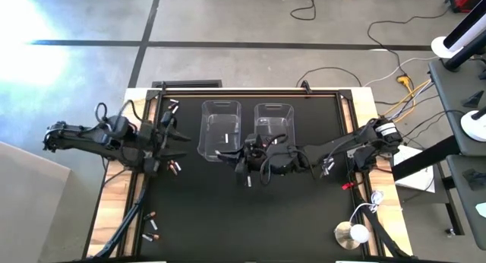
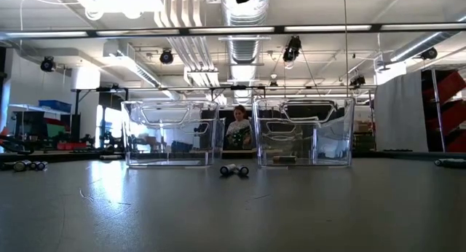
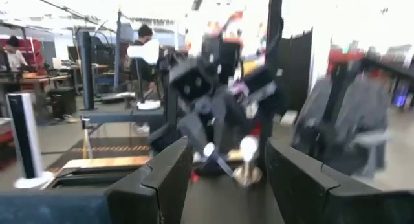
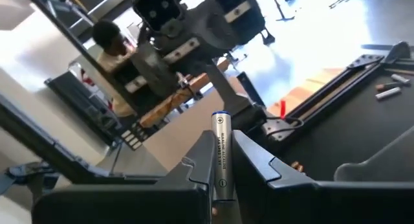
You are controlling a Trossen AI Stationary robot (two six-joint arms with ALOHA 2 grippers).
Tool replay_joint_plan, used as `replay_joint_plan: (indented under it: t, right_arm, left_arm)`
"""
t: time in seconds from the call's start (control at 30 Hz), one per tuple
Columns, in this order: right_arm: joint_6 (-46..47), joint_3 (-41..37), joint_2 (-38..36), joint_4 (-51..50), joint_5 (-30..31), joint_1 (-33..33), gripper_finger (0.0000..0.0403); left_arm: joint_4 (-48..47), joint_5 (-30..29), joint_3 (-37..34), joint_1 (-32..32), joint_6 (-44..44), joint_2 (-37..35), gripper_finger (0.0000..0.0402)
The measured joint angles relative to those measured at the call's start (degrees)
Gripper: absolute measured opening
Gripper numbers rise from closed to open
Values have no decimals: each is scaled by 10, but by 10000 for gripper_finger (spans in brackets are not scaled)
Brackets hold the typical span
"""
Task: Sort batteries
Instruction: Put the white battery into the left transparent bin
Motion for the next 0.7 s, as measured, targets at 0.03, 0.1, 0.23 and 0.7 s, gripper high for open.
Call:
replay_joint_plan:
  t: [0.03,0.1,0.23,0.7]
  right_arm:
    - [-1,0,0,0,-8,0,29]
    - [-2,0,0,0,-23,0,29]
    - [-8,0,0,-2,-57,-1,29]
    - [80,0,0,-52,-88,-11,38]
  left_arm:
    - [-2,0,-1,0,15,8,181]
    - [-4,0,-1,0,31,24,181]
    - [-74,27,39,4,48,65,181]
    - [-338,37,256,5,202,254,181]
